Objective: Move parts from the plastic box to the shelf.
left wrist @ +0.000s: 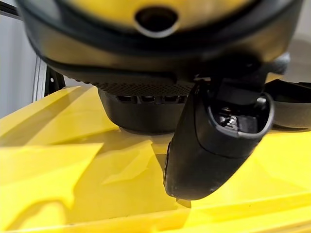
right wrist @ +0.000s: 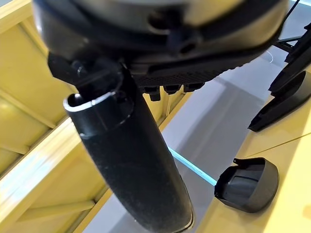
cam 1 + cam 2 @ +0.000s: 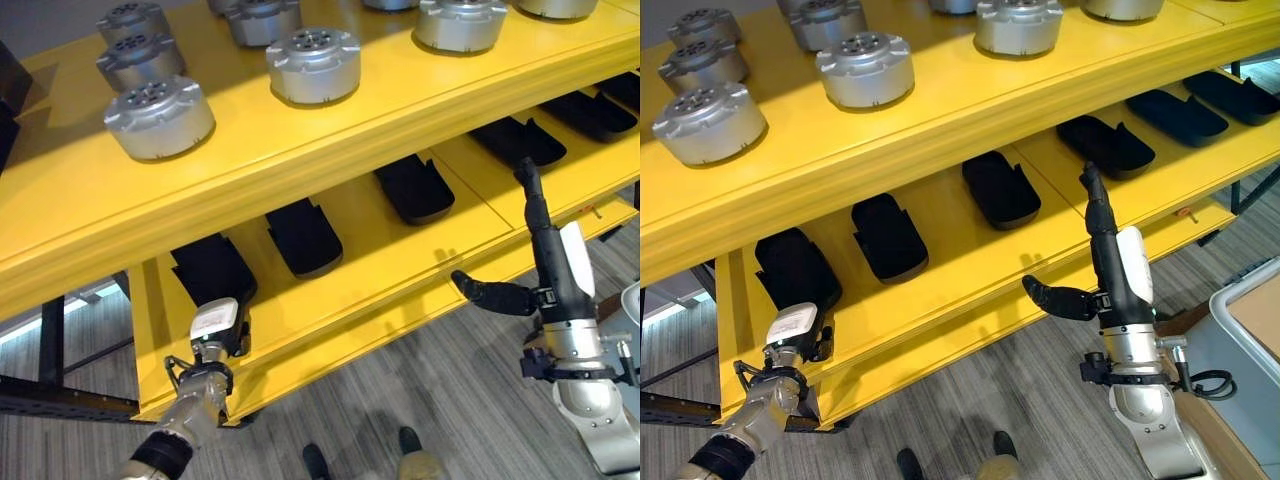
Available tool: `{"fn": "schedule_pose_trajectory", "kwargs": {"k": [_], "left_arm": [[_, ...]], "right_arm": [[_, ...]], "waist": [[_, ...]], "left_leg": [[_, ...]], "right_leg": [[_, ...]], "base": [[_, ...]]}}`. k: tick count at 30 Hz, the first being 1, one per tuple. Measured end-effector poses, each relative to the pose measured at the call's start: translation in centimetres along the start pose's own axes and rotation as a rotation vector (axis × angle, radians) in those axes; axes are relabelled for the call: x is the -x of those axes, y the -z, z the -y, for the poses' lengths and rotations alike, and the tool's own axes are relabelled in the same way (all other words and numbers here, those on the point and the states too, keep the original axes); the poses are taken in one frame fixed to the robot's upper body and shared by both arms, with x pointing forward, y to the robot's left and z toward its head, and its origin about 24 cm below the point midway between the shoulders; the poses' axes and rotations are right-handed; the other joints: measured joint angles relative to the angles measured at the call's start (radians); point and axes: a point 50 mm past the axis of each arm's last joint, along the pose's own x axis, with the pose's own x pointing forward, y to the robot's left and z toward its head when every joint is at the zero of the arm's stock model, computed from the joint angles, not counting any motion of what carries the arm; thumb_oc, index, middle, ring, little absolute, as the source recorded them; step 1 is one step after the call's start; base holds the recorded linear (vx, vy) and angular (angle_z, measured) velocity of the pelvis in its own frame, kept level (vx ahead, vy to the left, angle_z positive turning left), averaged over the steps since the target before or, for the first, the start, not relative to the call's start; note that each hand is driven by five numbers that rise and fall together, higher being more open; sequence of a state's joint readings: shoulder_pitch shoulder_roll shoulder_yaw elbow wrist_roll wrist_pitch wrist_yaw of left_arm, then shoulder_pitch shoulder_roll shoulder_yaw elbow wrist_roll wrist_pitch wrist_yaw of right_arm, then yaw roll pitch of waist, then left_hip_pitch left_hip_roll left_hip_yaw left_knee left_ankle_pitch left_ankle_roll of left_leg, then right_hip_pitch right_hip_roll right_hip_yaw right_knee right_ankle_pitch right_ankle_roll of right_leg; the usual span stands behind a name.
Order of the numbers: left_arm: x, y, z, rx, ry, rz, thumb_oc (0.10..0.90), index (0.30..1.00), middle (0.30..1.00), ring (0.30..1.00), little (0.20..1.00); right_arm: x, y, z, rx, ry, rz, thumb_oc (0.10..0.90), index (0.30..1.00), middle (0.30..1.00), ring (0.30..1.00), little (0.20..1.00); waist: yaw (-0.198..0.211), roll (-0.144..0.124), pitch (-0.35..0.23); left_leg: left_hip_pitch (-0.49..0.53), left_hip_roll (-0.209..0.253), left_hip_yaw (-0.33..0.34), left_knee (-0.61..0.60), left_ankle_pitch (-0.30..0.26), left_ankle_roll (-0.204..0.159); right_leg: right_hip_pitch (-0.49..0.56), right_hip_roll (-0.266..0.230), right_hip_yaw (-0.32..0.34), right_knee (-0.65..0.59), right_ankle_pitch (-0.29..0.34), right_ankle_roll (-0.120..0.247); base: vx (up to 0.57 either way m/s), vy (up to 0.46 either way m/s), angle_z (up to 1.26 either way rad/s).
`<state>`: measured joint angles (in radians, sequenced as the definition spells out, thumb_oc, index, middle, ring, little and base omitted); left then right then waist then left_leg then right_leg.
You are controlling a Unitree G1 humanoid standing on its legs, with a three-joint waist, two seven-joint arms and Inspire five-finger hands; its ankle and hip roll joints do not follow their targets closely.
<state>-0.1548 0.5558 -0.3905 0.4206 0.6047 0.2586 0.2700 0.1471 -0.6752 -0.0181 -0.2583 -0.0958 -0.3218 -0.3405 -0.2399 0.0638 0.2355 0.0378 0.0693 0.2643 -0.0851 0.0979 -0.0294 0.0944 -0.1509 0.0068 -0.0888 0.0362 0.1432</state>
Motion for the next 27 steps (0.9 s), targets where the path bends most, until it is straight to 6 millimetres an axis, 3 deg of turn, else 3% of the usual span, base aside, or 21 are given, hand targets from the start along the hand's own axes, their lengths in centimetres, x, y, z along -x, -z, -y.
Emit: {"fn": "schedule_pose_trajectory", "kwargs": {"k": [27], "left_arm": [[0.5,1.1,0.3,0.007,0.028,-0.016,0.9,1.0,1.0,1.0,1.0]], "right_arm": [[-0.1,0.0,0.2,0.007,0.002,0.001,0.9,1.0,1.0,1.0,1.0]], "waist": [[0.001,0.009,-0.001]], "left_leg": [[-0.001,0.0,-0.002,0.0,0.0,0.0]], "right_leg": [[0.0,-0.001,-0.001,-0.005,-0.001,0.0]], "base": [[0.0,0.0,0.0]]}}
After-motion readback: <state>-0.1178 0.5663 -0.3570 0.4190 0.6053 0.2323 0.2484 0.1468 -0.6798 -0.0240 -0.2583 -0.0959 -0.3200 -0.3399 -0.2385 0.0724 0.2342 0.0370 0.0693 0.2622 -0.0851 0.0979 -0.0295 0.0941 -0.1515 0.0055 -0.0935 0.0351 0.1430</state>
